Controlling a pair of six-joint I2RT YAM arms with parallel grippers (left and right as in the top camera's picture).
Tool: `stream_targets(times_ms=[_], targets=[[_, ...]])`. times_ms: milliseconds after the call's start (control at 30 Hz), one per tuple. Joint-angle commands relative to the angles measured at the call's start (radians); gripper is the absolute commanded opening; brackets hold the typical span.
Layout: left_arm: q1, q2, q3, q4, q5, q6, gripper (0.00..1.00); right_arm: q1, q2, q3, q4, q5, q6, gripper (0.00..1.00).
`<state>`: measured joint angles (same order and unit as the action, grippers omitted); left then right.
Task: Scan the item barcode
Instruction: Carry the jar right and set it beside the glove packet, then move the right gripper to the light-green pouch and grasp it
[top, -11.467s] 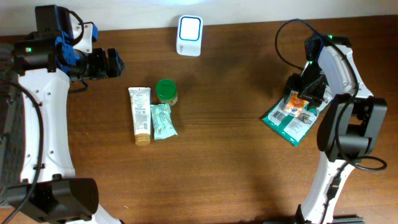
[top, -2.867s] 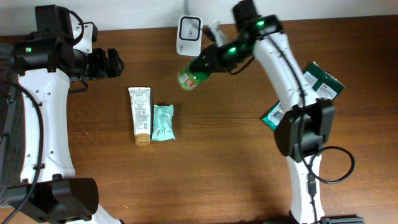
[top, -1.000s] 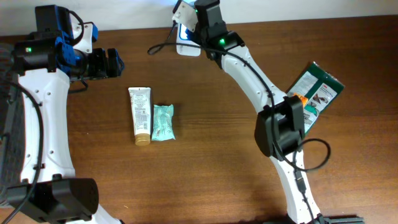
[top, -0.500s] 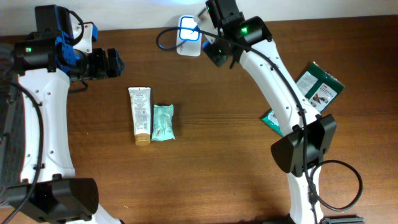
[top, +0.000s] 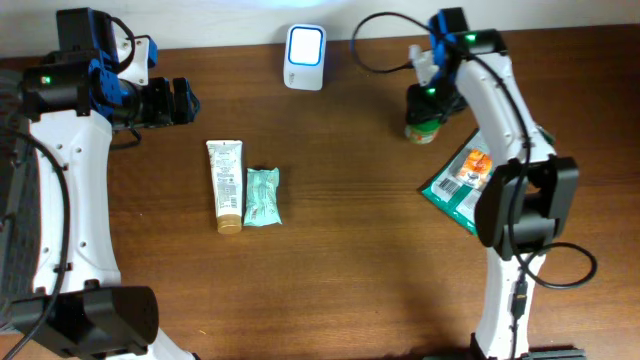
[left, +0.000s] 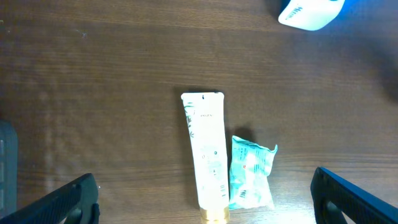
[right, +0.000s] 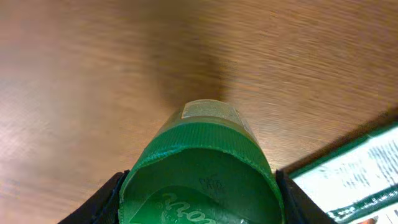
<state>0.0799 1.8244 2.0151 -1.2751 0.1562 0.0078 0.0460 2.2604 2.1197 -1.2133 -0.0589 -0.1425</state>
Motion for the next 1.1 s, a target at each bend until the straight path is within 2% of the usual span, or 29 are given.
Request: stream_targets(times_ms=[0,233,300,333,400,533,733,967,1067], targets=[[0.003,-0.004,0.015,0.002,0.000,0.012,0.99,-0.067,-0.013,-0.050,0.043,-0.025,0.074,0.38],[0.003,-0.004,0.015,0.002,0.000,0.012,0.99,-0.146,-0.013,-0.141,0.137,-0.020,0.074,0.39],[0.003,-0.004,0.015,0.002,0.000,0.012,0.99,-0.148,-0.013,-0.141,0.139,-0.019,0.073,0.58],[0.003,-0.004,0.015,0.002,0.000,0.012,0.99,-0.147,-0.013,-0.141,0.138,-0.020,0.073,0.63],[0.003,-0.004,0.015,0.002,0.000,0.012,0.99,-0.147,-0.013,-0.141,0.136,-0.020,0.073,0.98],[0.003,-0.004,0.015,0.002,0.000,0.012,0.99,-0.147,-0.034,-0.115,0.134,-0.020,0.072,0.98],[0.003,-0.004,0.015,0.002,0.000,0.012,0.99,-0.093,-0.106,0.063,0.011,-0.035,0.093,0.98],[0.003,-0.004,0.015,0.002,0.000,0.012,0.99,0.053,-0.119,0.096,-0.063,-0.343,0.185,0.98],[0.003,-0.004,0.015,0.002,0.000,0.012,0.99,0.120,-0.115,0.096,-0.051,-0.369,0.185,0.98]])
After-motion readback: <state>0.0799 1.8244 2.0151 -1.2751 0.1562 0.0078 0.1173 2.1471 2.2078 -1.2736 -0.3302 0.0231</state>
